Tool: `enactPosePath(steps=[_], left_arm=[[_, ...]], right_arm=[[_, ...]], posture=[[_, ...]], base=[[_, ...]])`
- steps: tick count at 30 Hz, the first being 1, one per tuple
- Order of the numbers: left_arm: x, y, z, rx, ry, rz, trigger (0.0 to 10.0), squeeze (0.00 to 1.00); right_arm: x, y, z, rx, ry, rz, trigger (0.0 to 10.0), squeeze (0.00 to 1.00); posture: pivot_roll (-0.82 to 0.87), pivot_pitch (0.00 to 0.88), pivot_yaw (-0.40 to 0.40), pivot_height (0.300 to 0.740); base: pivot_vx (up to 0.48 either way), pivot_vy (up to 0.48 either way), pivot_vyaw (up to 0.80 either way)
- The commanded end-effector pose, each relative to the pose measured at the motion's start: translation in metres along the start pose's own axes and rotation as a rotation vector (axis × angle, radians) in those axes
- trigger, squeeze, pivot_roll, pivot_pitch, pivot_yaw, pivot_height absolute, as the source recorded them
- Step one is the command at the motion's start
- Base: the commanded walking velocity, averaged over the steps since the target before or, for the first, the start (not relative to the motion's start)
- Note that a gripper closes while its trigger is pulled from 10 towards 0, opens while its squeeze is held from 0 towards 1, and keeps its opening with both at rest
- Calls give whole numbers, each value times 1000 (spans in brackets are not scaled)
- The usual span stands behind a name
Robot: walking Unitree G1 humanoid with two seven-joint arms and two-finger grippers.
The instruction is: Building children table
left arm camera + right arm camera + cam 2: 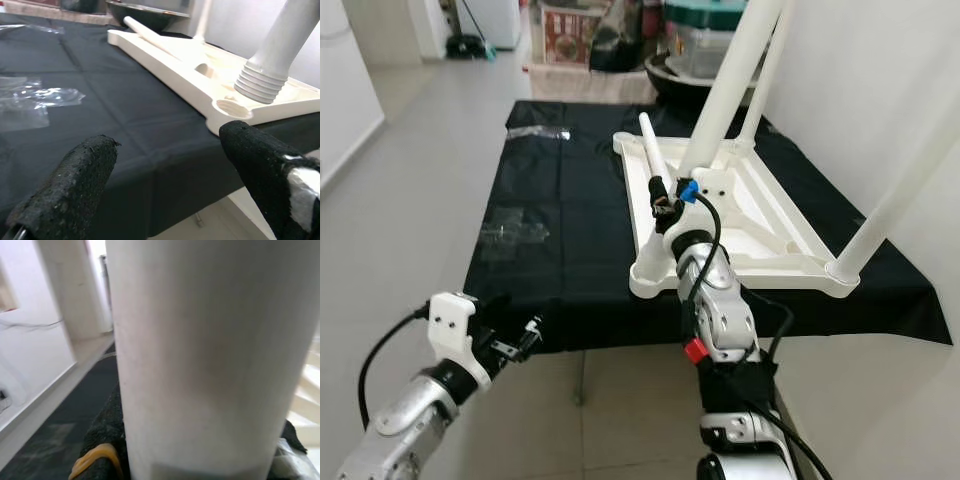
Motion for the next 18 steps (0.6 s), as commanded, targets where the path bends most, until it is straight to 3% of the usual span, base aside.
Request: enactPosePath(steps=[1,5,7,18], left_arm=[[-3,-3,-2,8,10,-9,10000,0],[-4,-4,-3,19,19,-10,10000,0],[-5,-6,-5,20,25,-13,10000,0],[-6,-7,-6,28,29,-14,10000,0]], right_arm=[[5,5,11,-20,-57,73,10000,0],[10,12,12,-44,-69,148,10000,0],[18,16,0,-97,-45,181,10000,0],[31,14,-16,-171,5,170,10000,0]], posture=[[83,0,-104,740],[92,0,-108,740],[100,0,-111,740],[118,0,-119,740]], base=[[0,0,0],[0,0,0],[0,0,0],[0,0,0]])
Point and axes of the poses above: a point about 5 cm out from each wrist's last joint towards the gripper, its own x axis pointing out of the wrist towards the gripper, its own z axis along the axis of the wrist's last joint, y = z × x, the point moved 1 cm from there along x, pointing out of the wrist towards the gripper, and after that the axes turned 12 degrees about -x, right-handed, at the moved point
